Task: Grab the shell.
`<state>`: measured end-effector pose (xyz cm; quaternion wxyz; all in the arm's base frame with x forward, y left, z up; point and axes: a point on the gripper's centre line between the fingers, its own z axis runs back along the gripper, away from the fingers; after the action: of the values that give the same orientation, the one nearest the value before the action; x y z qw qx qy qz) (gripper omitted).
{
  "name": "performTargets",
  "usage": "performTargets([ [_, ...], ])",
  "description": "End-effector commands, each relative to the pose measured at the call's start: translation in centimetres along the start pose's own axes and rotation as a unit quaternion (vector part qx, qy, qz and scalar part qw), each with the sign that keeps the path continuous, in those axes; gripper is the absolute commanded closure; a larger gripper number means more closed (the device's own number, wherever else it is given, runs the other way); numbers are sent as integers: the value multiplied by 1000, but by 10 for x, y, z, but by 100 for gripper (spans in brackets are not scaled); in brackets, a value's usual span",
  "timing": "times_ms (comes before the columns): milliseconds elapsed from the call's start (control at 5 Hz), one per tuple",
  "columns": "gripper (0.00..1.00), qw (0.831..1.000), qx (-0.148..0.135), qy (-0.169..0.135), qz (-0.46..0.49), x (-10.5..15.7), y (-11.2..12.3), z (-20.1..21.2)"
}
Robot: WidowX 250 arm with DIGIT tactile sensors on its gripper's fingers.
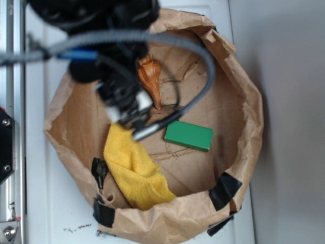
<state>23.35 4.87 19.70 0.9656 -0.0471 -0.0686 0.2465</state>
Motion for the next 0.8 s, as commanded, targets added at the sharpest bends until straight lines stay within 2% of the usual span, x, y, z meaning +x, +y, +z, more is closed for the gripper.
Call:
performTargets([
  [0, 0, 991, 2, 9, 134, 18, 16, 0],
  [400, 0, 991, 2, 9, 134, 18, 16, 0],
  [600, 0, 985, -18, -31, 167, 13, 8, -19],
])
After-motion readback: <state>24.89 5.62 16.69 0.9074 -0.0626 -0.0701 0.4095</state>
